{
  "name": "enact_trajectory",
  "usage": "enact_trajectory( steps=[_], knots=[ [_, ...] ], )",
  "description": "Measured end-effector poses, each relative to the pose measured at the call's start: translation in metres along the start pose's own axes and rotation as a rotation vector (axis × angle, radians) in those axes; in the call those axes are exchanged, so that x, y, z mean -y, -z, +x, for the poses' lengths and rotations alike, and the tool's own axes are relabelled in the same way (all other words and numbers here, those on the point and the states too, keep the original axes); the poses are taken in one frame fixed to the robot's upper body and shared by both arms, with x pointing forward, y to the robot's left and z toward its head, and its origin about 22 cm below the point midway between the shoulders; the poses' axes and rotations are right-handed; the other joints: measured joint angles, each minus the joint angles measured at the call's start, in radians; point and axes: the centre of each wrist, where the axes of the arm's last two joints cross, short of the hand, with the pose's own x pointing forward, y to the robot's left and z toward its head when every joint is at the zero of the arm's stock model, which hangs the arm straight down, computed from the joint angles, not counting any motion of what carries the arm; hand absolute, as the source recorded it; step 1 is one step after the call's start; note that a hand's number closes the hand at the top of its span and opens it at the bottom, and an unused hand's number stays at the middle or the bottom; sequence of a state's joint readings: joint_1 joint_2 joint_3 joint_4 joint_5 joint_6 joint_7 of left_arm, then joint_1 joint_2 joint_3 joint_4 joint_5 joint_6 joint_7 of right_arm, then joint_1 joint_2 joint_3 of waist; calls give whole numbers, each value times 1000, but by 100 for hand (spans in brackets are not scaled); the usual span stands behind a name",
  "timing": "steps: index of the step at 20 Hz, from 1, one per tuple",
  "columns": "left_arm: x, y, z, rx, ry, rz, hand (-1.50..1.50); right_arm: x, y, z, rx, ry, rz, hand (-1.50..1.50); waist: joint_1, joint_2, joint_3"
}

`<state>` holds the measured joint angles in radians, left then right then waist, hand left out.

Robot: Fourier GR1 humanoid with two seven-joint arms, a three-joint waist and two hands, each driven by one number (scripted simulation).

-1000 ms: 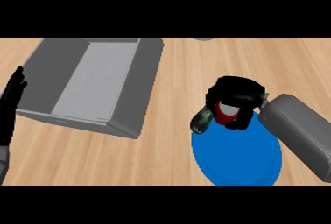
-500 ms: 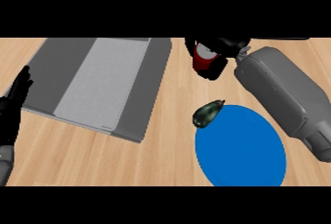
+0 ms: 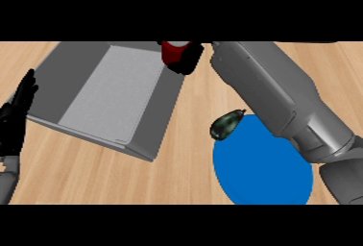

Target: Pick the can from the plate and place it in the cardboard box

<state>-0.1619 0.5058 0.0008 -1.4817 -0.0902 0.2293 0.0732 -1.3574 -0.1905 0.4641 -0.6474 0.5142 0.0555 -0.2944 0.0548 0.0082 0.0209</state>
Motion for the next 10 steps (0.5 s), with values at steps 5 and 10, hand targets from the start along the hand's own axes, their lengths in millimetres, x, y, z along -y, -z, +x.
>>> enact_trajectory(
  steps=[5,10],
  knots=[
    [-3,5,2,-1,3,-3,0,5,32,32,11,122,-4,150,6,3,-2],
    [5,7,8,22,2,-23,0,6,50,53,-30,207,-16,150,33,9,-4]
  ],
)
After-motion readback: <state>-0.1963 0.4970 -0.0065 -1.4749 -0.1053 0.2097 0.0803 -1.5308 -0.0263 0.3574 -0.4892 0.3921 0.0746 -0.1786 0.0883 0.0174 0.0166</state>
